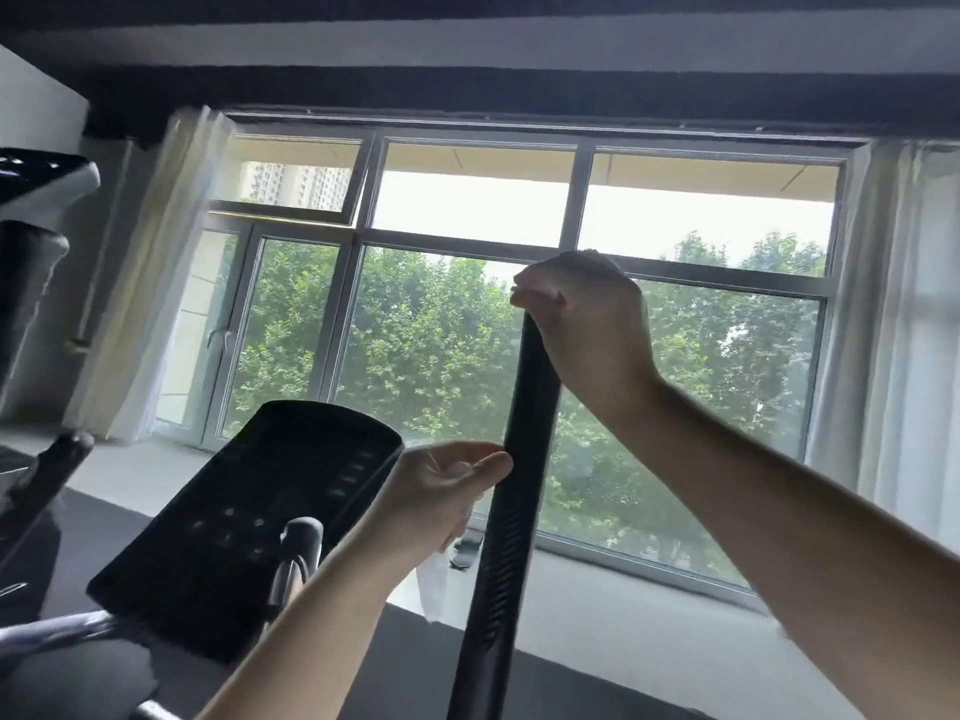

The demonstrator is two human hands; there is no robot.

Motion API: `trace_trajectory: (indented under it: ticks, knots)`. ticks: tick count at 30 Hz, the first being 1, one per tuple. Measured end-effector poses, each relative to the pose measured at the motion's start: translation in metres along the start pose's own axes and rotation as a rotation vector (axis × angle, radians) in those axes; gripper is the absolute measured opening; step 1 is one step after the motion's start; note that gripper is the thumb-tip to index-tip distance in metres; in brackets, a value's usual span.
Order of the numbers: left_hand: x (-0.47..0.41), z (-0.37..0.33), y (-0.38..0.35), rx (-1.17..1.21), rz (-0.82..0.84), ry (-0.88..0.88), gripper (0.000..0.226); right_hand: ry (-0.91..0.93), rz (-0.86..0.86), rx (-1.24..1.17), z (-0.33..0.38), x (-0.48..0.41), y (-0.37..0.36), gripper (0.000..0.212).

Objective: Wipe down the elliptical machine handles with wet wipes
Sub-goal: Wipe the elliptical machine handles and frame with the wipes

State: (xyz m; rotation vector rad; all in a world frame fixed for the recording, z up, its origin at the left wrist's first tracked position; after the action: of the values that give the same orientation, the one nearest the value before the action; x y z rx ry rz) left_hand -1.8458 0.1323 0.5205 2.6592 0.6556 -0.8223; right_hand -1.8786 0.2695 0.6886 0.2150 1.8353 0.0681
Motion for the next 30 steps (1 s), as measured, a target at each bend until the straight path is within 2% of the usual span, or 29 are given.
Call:
trace_trajectory:
  ticks: [2,5,8,11,13,16,19,26,28,30]
  knots:
    - [-0.002,0.001,0.001,0.011,0.006,-0.016,0.018,-0.018,0.074,0.118,0.003,-0.004,-0.003,0.005]
    - [-0.006,0.005,0.002,0.028,0.018,-0.053,0.016,0.053,0.171,0.270,0.022,0.010,-0.007,0.006]
    - [-0.007,0.007,0.001,0.066,0.036,-0.078,0.011,0.011,0.367,0.241,0.032,0.036,-0.012,0.009]
    - [-0.004,0.006,-0.001,0.071,0.072,-0.104,0.015,-0.052,0.536,0.200,0.038,0.046,-0.015,0.008]
    - [-0.003,0.002,-0.001,0.055,0.090,-0.115,0.014,-0.018,0.527,0.260,0.039,0.030,-0.013,0.005]
    - [-0.001,-0.003,0.002,0.046,0.094,-0.123,0.016,0.054,0.410,0.408,0.040,-0.010,-0.012,0.010]
    - [0.002,-0.002,0.004,0.060,0.092,-0.099,0.019,-0.040,0.426,0.520,0.037,-0.027,-0.018,0.014]
    - [0.016,0.026,0.005,0.037,0.104,-0.040,0.021,-0.157,0.526,0.331,0.051,0.049,-0.021,0.007]
    - [0.020,0.034,0.005,0.032,0.111,-0.009,0.018,-0.194,0.626,0.240,0.059,0.073,-0.025,0.008]
    - [0.026,0.039,0.004,0.049,0.117,0.015,0.017,-0.173,0.722,0.263,0.062,0.077,-0.030,0.009]
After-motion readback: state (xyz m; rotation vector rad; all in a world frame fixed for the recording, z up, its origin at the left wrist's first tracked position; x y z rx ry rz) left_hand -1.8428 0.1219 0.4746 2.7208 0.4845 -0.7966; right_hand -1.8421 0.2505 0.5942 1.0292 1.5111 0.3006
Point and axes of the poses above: each hand's wrist, its own x-axis away from the middle knuckle, its own y-axis out of the back of the hand, z = x × y, the point moved 5 cm from there along -x, towards the middle knuckle, and after that the axes turned 11 degrees about -x, right-handed, at the moved point
